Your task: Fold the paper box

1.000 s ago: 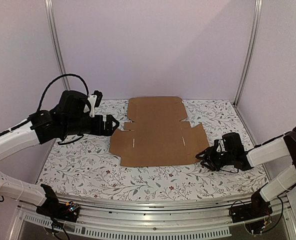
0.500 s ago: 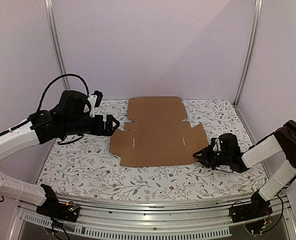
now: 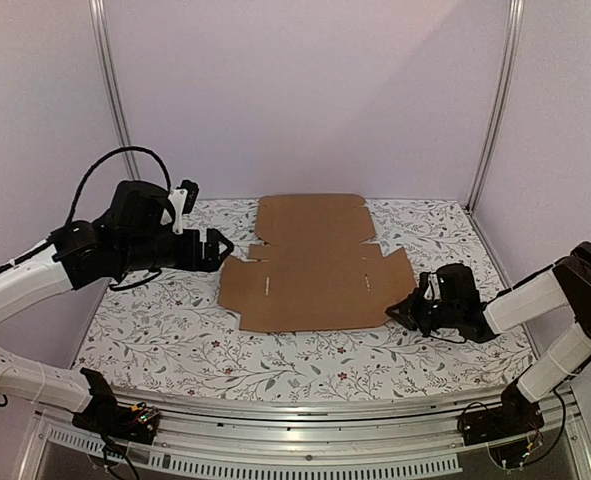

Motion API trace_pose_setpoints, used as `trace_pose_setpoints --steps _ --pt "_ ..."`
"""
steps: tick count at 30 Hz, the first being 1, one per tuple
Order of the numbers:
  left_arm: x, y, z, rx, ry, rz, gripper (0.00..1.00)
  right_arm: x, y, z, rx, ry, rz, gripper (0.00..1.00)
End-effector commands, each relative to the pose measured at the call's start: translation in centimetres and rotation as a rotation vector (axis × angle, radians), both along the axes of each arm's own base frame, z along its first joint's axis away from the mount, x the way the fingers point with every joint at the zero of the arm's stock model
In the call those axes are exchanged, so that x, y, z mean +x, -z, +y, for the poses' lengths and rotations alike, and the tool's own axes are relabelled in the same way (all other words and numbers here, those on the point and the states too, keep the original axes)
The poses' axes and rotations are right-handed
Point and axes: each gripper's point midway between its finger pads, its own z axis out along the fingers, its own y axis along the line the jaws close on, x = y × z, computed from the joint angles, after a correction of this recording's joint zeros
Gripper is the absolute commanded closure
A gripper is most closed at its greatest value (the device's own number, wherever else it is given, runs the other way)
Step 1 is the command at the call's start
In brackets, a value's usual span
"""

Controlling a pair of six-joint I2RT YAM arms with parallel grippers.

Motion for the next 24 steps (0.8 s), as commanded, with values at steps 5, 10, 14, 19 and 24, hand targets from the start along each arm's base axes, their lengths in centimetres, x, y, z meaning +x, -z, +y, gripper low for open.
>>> trace_pose_setpoints --steps 5,10,14,19,24 --pt "-1.0 -1.4 1.8 0.03 -0.026 -0.03 0.0 -1.1 -5.2 1.8 -0.126 -0.273 -0.08 1.0" --pt "-1.3 -0.7 1.8 0.028 -0.02 -0.01 0.0 -2.8 -7.1 2.9 -0.149 -0.466 -0.07 1.0" --pt "-1.5 0.0 1.7 0.031 -0.012 0.011 0.0 -4.2 -8.3 3.3 -0.182 -0.603 -0.065 1.0" --pt "-1.7 0.4 1.5 0.032 -0.002 0.023 0.0 -5.1 -10.1 2.9 -0.272 -0.708 -0.083 1.0" --pt "-1.6 0.9 1.1 0.039 0.013 0.03 0.0 -4.1 -11.6 1.8 -0.4 -0.707 -0.122 1.0"
